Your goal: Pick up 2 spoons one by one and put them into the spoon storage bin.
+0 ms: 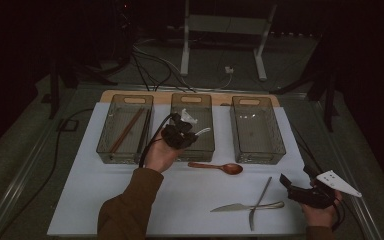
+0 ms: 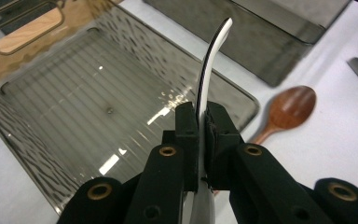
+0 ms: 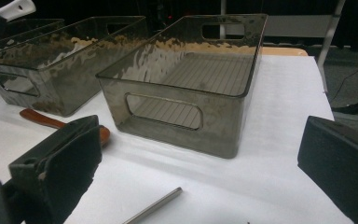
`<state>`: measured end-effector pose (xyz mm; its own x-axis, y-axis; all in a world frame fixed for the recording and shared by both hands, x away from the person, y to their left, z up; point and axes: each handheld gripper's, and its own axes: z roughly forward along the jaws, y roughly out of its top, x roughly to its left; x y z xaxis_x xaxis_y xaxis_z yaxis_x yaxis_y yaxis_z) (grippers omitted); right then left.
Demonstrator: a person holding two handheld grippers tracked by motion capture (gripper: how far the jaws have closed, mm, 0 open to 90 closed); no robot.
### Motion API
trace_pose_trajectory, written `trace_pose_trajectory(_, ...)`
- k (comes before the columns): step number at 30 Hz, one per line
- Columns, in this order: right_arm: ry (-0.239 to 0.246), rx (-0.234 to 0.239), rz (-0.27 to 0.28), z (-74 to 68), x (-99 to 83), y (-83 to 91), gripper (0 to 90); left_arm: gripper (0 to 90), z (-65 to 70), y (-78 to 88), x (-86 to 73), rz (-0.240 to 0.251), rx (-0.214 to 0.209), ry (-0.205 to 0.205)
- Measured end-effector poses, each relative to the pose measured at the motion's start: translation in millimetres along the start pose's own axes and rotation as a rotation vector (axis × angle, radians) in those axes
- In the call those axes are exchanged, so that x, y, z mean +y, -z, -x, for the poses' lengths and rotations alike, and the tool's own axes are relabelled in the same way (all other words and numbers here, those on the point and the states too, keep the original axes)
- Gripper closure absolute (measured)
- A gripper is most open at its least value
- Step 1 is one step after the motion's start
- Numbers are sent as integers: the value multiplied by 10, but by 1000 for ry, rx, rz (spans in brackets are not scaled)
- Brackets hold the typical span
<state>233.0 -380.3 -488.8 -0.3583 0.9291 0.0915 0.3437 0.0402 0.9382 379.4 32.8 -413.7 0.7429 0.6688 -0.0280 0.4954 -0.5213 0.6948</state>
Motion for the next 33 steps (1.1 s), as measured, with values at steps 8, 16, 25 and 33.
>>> trace_pose_trajectory(8,1,1,0,1,0,1,0,867,-77,-69,-5,2,7,30)
trace_pose_trajectory(16,-1,2,0,-1,1,1,0,865,-156,-144,-28,-17,18,54)
trace_pose_trajectory(25,0,3,0,2,2,4,0,862,-195,-225,-59,-27,16,83)
trace_pose_trajectory(33,-1,3,0,5,2,9,0,849,-225,-303,-118,-53,14,101)
